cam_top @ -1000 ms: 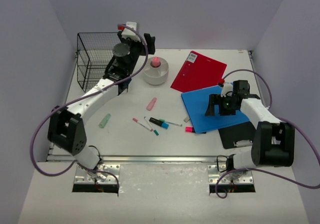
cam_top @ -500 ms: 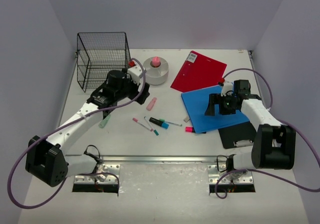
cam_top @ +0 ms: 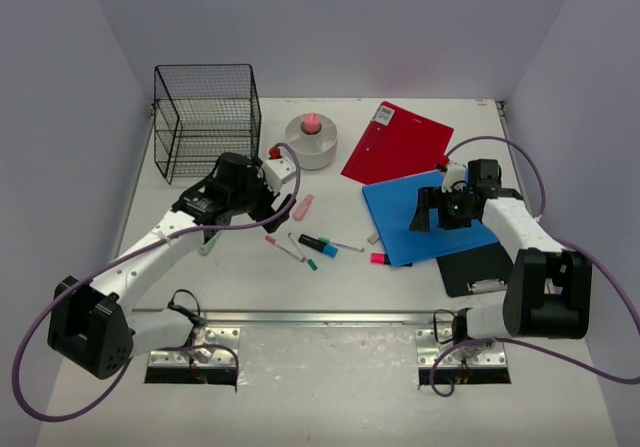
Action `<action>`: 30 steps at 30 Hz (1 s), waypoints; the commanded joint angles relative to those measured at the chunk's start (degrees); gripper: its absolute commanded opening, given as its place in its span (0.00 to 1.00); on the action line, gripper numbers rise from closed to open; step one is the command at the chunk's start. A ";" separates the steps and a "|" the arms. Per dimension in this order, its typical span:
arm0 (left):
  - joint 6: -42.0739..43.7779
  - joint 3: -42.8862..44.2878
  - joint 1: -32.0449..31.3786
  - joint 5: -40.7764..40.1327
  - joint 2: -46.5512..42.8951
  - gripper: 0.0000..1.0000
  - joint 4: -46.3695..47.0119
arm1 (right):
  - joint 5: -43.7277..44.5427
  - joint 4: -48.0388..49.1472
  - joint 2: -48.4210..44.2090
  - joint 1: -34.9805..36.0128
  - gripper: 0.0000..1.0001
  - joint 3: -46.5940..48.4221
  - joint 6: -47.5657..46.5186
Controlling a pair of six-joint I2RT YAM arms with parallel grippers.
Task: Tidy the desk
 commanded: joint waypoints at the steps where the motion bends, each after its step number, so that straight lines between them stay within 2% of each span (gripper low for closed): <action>1: 7.22 2.66 0.32 8.31 3.23 0.82 -4.71 | -1.03 0.29 -0.62 -0.03 0.99 1.59 -0.89; 5: 13.69 4.49 -0.93 10.49 6.58 0.76 -7.50 | -1.15 0.34 -0.42 -0.08 0.99 1.69 -0.80; 9: 18.72 5.57 -5.86 6.29 10.51 0.70 -9.32 | -0.97 0.25 -0.18 0.00 0.99 1.76 -0.80; 11: 21.26 5.63 -9.12 6.24 11.88 0.64 -10.49 | -0.80 0.34 -0.18 0.00 0.99 1.68 -0.80; 17: 22.91 7.74 -11.72 2.67 19.01 0.51 -14.07 | -0.63 0.25 0.12 -0.02 0.99 1.76 -0.86; 24: 24.18 8.76 -11.80 -1.51 24.23 0.45 -16.45 | -0.63 0.07 0.69 -0.08 0.99 2.03 -0.89; 30: 26.81 6.25 -11.09 -5.06 24.33 0.44 -16.12 | -0.63 -0.09 0.70 0.01 0.99 1.95 -0.97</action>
